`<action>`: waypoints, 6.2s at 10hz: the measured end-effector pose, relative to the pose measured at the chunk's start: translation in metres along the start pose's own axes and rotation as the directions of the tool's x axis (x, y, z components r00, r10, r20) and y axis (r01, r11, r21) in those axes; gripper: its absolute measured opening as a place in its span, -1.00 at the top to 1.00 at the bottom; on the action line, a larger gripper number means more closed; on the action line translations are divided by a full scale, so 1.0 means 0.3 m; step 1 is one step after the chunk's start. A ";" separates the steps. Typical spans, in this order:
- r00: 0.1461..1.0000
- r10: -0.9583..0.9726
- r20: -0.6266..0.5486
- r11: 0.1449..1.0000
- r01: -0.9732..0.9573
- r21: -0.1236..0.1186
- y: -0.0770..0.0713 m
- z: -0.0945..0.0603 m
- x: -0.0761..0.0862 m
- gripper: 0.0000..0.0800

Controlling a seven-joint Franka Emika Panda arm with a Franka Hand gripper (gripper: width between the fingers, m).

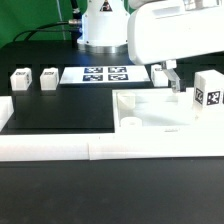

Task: Assemble square table

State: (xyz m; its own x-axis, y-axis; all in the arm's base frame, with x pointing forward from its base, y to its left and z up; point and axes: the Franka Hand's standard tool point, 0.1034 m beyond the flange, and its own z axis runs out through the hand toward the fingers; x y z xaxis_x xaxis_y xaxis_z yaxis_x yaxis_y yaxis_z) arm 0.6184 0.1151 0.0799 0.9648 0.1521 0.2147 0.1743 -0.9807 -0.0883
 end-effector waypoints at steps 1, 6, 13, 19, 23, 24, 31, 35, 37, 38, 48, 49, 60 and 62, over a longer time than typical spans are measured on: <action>0.995 0.013 0.098 1.000 -0.015 0.017 -0.021 0.014 0.000 -0.62; 0.956 0.029 0.292 0.998 -0.041 0.037 -0.019 0.022 0.020 -0.56; 0.827 0.529 0.191 0.849 -0.520 -0.097 -0.009 0.025 0.008 0.26; 0.365 0.926 0.097 0.375 -0.918 -0.125 -0.008 0.030 0.019 0.26; -0.134 0.987 0.087 -0.125 -0.987 -0.097 -0.005 0.036 0.027 0.26; -0.229 0.969 0.091 -0.220 -0.971 -0.096 -0.007 0.036 0.029 0.26; 0.393 0.910 0.130 0.403 -0.913 -0.060 -0.021 0.028 0.038 -0.62; 0.783 0.609 0.128 0.791 -0.612 -0.023 0.005 0.029 0.036 -0.62; 0.800 0.589 0.115 0.806 -0.591 -0.018 0.002 0.029 0.042 -0.57; 0.803 0.584 0.115 0.810 -0.587 -0.017 0.003 0.029 0.042 -0.57; -0.184 0.979 0.086 -0.177 -0.981 -0.081 0.001 0.041 0.029 0.25; -0.173 0.981 0.087 -0.166 -0.983 -0.080 -0.001 0.041 0.029 0.25; 0.914 0.394 0.101 0.919 -0.390 -0.053 0.010 0.042 0.027 -0.62; 0.899 0.426 0.099 0.905 -0.422 -0.055 0.009 0.042 0.026 -0.31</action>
Offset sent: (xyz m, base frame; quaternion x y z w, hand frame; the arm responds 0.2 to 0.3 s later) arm 0.0072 -0.0142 -0.0002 -0.0138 -0.1979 -0.0016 0.9801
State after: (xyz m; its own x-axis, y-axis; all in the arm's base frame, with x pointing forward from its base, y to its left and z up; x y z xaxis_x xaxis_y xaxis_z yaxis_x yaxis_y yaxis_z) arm 0.6289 0.1151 0.0690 0.9615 -0.2685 0.0591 -0.2605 -0.9584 -0.1166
